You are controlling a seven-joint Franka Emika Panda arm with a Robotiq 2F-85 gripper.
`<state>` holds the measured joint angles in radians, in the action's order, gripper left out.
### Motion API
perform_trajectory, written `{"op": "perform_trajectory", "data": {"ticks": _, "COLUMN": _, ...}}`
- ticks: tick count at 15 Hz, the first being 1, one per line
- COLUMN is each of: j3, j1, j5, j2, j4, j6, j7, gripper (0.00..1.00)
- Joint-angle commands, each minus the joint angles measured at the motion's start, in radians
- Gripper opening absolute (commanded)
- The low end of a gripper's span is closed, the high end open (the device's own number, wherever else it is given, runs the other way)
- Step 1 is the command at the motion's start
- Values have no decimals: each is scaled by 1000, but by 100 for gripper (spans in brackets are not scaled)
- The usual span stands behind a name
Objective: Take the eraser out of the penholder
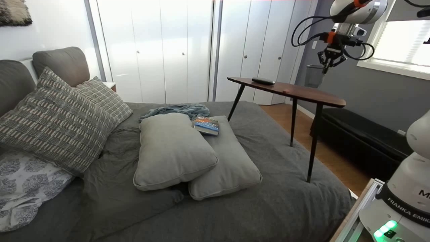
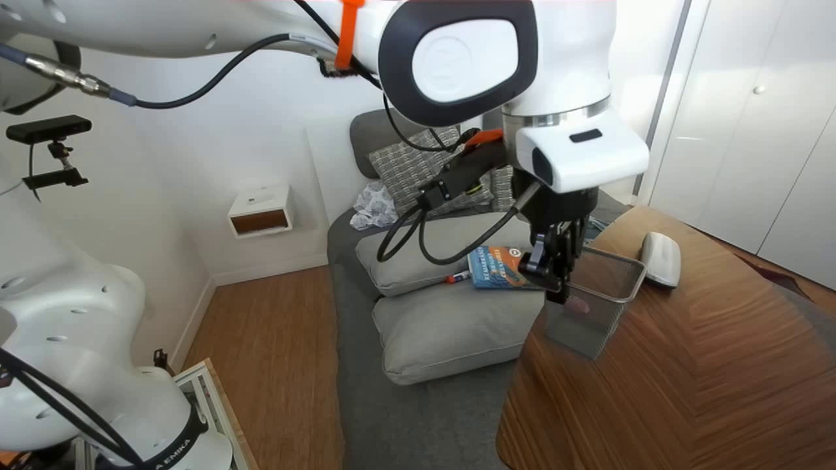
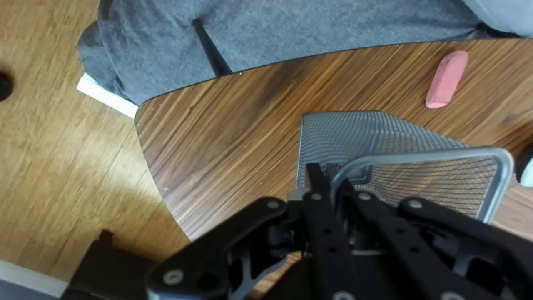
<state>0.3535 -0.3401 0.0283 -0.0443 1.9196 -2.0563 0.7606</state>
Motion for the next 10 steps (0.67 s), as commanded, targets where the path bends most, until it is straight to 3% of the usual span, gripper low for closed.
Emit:
{"op": "perform_trajectory", "data": {"ticks": 1, "j3": -1, "j1": -10, "j5": -19, "j2": 3, "j4": 3, "j6": -6, "j7": -2, "gripper": 7}}
{"op": "perform_trajectory", "data": {"ticks": 3, "j3": 2, "j1": -14, "j5": -30, "j2": 3, "j4": 12, "j6": -14, "j7": -2, "gripper": 7}}
{"op": "perform_trajectory", "data": {"ticks": 4, "j3": -7, "j1": -6, "j5": -14, "j2": 7, "j4": 6, "j6": -17, "j7": -15, "gripper": 2}}
{"op": "perform_trajectory", "data": {"ticks": 10, "j3": -7, "j1": -8, "j5": -19, "j2": 14, "j4": 19, "j6": -73, "j7": -178, "gripper": 2}}
